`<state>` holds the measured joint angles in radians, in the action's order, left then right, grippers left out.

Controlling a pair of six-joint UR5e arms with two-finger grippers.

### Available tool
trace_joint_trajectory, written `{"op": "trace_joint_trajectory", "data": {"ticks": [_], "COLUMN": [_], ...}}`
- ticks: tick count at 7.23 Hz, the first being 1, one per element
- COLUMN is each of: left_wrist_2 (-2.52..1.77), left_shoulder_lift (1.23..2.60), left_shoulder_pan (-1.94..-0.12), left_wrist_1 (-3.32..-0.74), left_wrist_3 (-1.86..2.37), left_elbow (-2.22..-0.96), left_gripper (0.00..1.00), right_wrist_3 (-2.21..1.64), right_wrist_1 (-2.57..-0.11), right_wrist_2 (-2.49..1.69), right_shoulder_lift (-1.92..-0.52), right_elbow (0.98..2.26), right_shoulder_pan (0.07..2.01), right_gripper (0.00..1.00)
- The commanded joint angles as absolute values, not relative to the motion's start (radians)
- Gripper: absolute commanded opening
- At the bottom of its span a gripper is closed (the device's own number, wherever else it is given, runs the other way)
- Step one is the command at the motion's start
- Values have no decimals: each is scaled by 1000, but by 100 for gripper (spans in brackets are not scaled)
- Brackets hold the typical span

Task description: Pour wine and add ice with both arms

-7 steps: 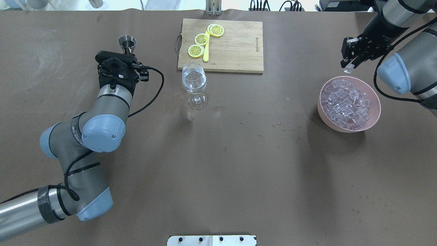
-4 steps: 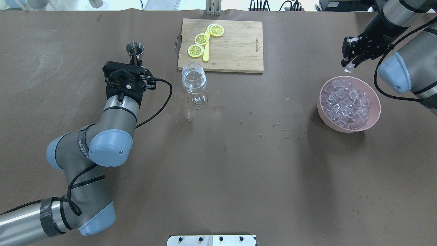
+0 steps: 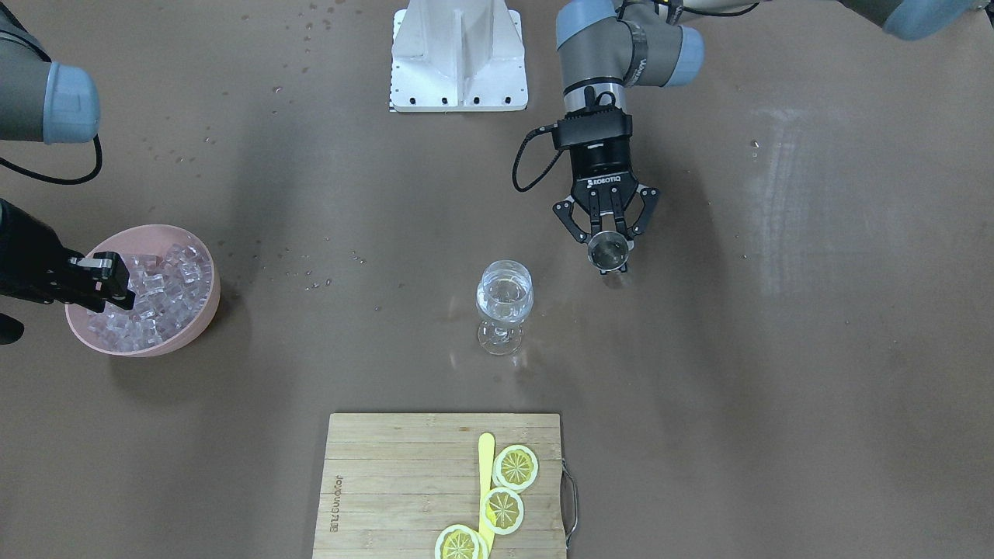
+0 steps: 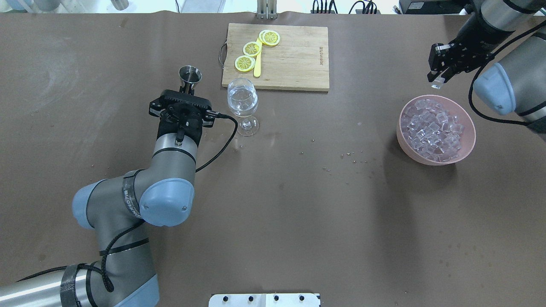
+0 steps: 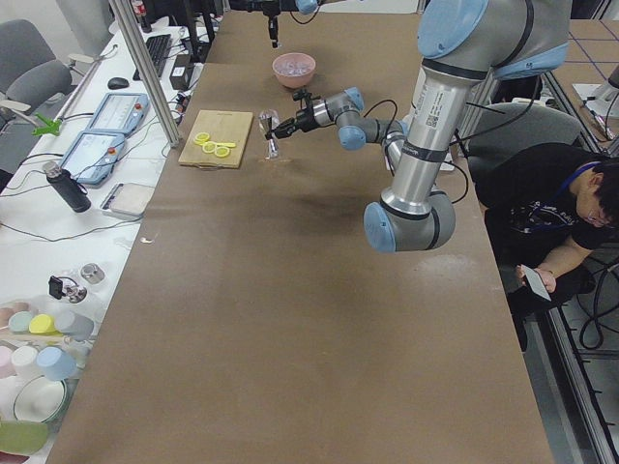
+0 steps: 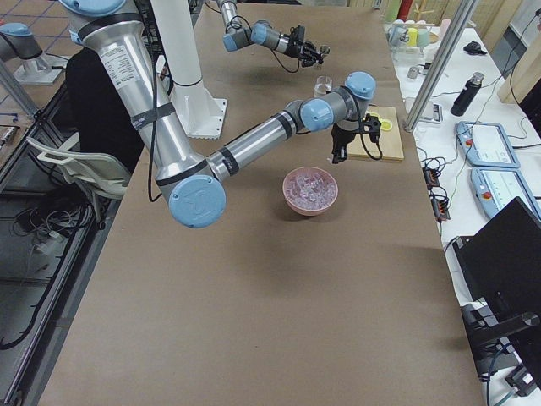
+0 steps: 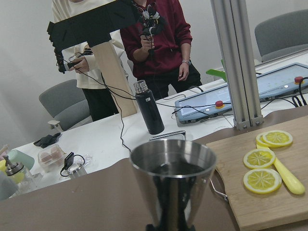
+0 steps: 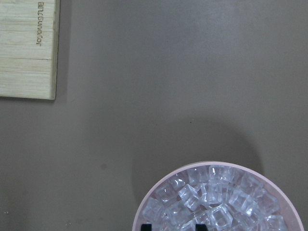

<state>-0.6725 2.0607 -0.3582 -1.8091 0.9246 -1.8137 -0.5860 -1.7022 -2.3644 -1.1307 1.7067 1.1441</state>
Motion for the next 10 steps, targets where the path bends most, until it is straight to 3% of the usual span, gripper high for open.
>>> {"op": "trace_joint_trajectory", "data": {"ticks": [1, 10], "left_wrist_2": [-647, -650], "left_shoulder_lift": [2092, 2221], "left_shoulder_pan": [-333, -333], "left_wrist_1": [-1743, -1468], "left_wrist_3": [920, 885], "left_elbow": [-1810, -1783], "left_gripper": [2, 1], "right_wrist_3": [-584, -588], "right_wrist_1": [-1704, -1706], "right_wrist_2": [-2364, -2355], "right_shoulder_lift": [-1131, -1098], "right_elbow": [1707, 1709], "right_shoulder_pan": [1147, 1137], "right_gripper": [0, 0]}}
